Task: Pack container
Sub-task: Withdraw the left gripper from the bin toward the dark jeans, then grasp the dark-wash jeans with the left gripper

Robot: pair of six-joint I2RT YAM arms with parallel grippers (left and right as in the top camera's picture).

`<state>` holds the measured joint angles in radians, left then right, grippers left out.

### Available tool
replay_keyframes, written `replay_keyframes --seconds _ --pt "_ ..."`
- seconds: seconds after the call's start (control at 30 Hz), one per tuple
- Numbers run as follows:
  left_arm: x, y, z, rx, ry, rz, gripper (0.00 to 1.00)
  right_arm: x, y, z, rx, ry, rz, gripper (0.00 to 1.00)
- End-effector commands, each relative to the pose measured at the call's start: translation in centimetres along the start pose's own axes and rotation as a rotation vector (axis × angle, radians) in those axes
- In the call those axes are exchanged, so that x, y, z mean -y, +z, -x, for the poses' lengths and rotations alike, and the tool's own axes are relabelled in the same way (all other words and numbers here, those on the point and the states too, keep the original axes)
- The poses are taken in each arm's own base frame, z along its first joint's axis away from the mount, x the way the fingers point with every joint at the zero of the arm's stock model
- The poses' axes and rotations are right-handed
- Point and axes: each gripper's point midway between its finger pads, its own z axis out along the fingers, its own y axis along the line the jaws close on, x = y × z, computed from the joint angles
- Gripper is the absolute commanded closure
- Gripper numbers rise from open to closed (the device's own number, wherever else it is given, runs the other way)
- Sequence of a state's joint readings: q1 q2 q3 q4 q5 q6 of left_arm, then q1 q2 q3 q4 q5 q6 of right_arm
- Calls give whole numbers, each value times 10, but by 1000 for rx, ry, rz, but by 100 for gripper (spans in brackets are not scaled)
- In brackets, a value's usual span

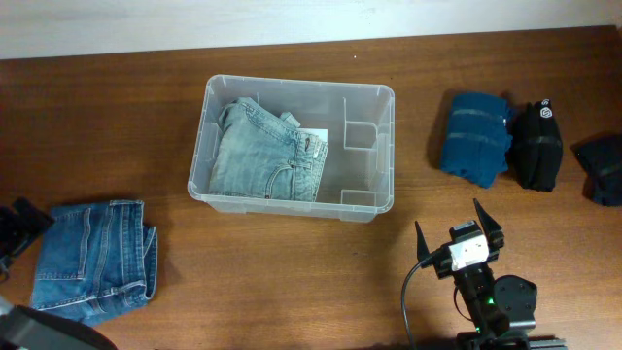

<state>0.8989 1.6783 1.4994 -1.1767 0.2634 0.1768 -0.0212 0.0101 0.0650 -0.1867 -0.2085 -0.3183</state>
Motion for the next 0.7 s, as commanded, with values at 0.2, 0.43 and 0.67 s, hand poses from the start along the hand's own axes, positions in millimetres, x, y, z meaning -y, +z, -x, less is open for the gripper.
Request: replay_keyframes --seconds 0.2,0.43,0.67 --pt "-2 48 1 -77 218 -92 1 1 0 -3 -7 -1 -8 2" --pt "-34 68 8 -101 237 49 1 1 0 -3 -7 -1 -8 2" --pt "-45 101 5 -157 266 42 1 1 0 -3 -7 -1 -8 2"
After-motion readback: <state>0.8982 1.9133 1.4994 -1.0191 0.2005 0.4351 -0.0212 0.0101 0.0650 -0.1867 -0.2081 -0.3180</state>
